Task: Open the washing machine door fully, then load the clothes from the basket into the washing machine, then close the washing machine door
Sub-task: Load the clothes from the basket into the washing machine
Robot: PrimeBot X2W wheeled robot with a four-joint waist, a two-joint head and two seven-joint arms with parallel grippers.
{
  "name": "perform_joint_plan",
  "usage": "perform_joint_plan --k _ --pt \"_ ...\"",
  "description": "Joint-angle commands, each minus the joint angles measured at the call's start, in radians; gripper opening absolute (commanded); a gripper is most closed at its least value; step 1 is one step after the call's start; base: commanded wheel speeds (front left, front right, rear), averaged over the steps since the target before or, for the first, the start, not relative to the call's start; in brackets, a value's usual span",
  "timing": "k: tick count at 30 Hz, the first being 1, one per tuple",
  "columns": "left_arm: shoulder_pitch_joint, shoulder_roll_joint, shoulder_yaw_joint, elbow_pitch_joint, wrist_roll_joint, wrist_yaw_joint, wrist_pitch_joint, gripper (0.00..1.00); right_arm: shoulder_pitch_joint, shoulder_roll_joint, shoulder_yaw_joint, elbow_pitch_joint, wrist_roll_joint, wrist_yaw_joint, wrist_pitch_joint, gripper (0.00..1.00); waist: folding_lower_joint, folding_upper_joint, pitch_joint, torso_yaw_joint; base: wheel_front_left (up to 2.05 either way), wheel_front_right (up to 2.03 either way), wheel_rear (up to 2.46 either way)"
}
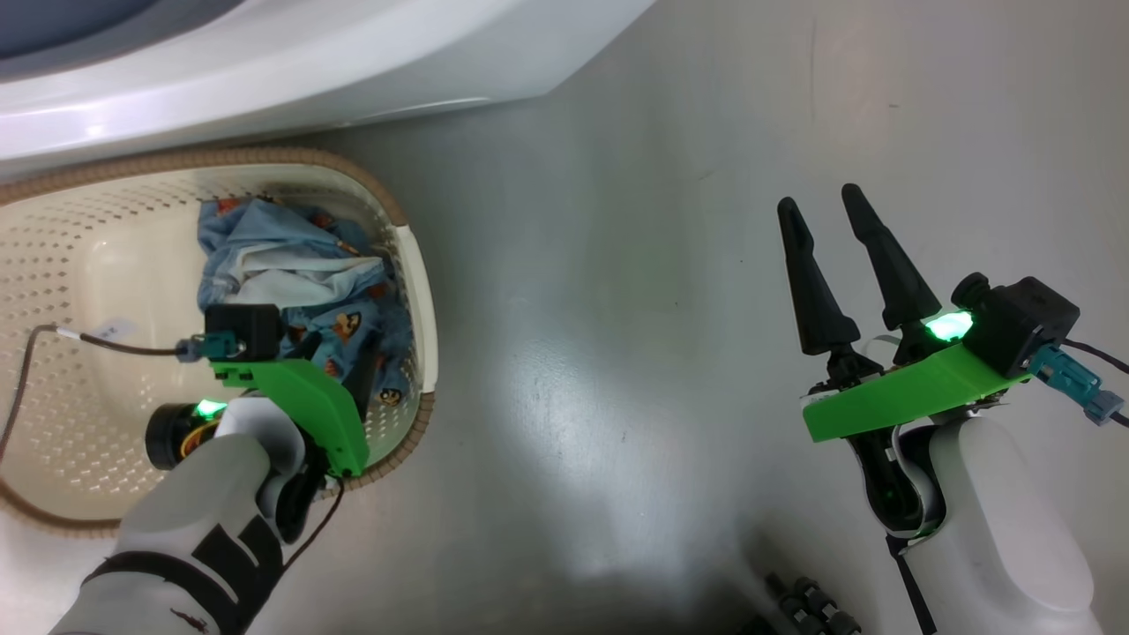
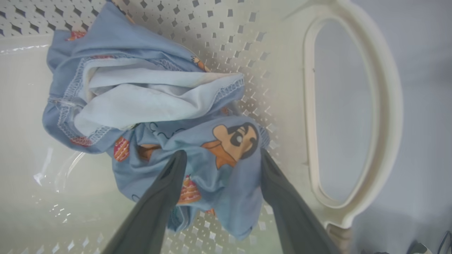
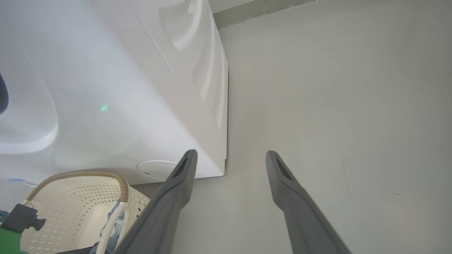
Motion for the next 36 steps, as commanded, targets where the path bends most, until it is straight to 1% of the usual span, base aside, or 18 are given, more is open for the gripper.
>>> perform_joint_plan --k 1,2,3,4,5,9,13,17,20,25,30,36 --pt "-0.002 0.027 0.006 0.001 -0.01 -0.002 -0.002 1.0 0.027 0.005 0.02 -0.024 -0.009 0.002 -0.005 1.0 0.0 0.0 0.002 -0.004 0.0 0.0 0.0" --pt "-0.005 0.028 -0.002 0.005 -0.019 -0.002 0.0 1.0 0.028 0.005 0.02 -0.026 -0.01 0.002 -0.005 1.0 0.0 0.0 0.003 -0.006 0.0 0.0 0.0" --pt "-0.007 0.03 -0.009 0.007 -0.029 -0.002 0.004 0.95 0.03 0.004 0.02 -0.028 -0.01 0.002 -0.005 1.0 0.0 0.0 0.003 -0.007 0.0 0.0 0.0" --pt "-0.009 0.033 -0.016 0.008 -0.039 -0.002 0.008 0.44 0.032 0.003 0.02 -0.031 -0.011 0.002 -0.005 1.0 0.0 0.0 0.002 -0.009 0.0 0.0 0.0" --pt "-0.008 0.036 -0.027 0.001 -0.066 -0.002 0.022 0.0 0.038 0.001 0.018 -0.035 -0.014 0.002 -0.005 1.0 0.0 0.0 -0.004 -0.009 0.0 0.0 0.0" --pt "-0.01 0.044 -0.041 -0.007 -0.11 -0.002 0.02 0.0 0.05 -0.005 0.005 -0.039 -0.016 0.002 -0.005 1.0 0.0 0.0 -0.019 0.001 0.0 0.0 0.0" --pt "-0.004 0.051 -0.045 -0.01 -0.145 -0.002 -0.009 0.0 0.055 -0.002 -0.005 -0.039 -0.014 0.002 -0.005 1.0 0.0 0.0 -0.049 0.018 0.0 0.0 0.0" --pt "0.016 0.059 -0.026 -0.009 -0.17 -0.002 -0.04 0.0 0.056 0.002 -0.003 -0.028 -0.007 0.002 -0.005 1.0 0.0 0.0 -0.098 0.039 0.0 0.0 0.0" --pt "0.035 0.072 0.002 -0.018 -0.167 -0.002 -0.048 0.0 0.059 0.003 0.0 -0.015 0.0 0.002 -0.005 1.0 0.0 0.0 -0.144 0.057 0.0 0.0 0.0" --pt "0.082 0.102 0.146 -0.068 -0.082 -0.002 -0.049 0.0 0.076 -0.002 -0.007 0.003 0.013 0.002 -0.005 1.0 0.0 0.0 -0.222 0.088 0.0 0.0 0.0" --pt "0.155 0.112 0.305 -0.125 0.027 -0.002 -0.049 0.0 0.105 -0.013 -0.012 0.02 0.023 0.002 -0.005 1.0 0.0 0.0 -0.299 0.113 0.0 0.0 0.0" --pt "0.25 0.118 0.48 -0.214 0.187 -0.002 -0.049 0.0 0.148 -0.025 -0.005 0.04 0.036 0.002 -0.005 1.0 0.0 0.0 -0.392 0.128 0.0 0.0 0.0"
